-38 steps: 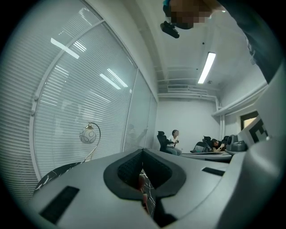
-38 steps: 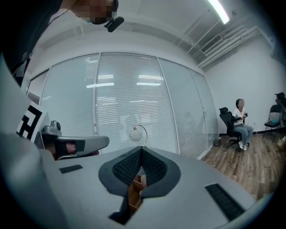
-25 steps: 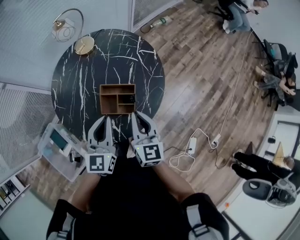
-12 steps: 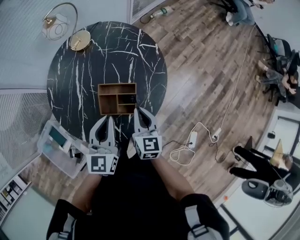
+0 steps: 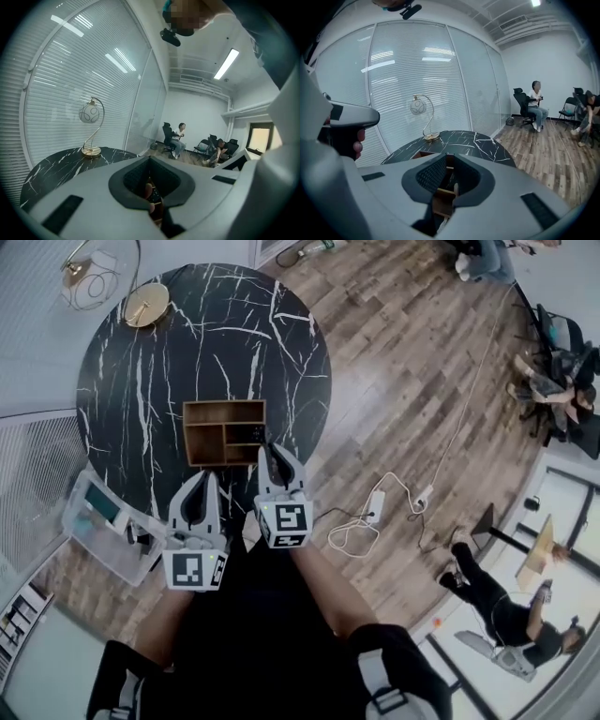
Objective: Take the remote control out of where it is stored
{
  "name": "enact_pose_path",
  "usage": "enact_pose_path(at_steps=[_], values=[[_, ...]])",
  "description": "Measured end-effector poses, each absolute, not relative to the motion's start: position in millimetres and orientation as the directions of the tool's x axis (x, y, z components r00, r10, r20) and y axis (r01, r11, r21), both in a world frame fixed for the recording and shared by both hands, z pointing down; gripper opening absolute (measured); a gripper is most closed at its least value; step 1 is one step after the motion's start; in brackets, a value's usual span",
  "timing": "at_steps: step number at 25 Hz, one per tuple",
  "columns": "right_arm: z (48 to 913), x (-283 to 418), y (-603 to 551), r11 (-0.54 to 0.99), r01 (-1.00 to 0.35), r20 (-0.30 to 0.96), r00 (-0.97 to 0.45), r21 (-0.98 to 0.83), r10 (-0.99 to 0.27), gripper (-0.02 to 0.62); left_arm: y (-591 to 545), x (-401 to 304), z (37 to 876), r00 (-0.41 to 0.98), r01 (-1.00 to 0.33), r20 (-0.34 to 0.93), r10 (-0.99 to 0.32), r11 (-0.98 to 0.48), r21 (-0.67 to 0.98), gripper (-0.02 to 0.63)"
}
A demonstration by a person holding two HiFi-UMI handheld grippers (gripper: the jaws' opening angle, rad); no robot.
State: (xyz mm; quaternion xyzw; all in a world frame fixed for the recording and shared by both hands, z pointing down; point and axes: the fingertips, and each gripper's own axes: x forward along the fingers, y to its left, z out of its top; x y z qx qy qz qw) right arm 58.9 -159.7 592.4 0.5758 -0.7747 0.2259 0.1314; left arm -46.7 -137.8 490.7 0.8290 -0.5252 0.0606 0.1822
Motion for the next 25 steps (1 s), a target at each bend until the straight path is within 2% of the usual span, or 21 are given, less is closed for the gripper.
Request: enact_pose_path(at_steps=[13,25], values=[[626,68,-174,0.218,-0.956,0.519,-0.291,-0.199,-0.804,0.124,-151,-45,515,0.438,-0.895,0.318,-0.841,-0.375,0.243,0.008],[656,62,-179,0.213,-0.955,0.574,-0.294,-0.206,-0.765,0.133,-158,-51,525,0.433,-0.896,0.342,-0.834,-0.358,0.261,0.008]])
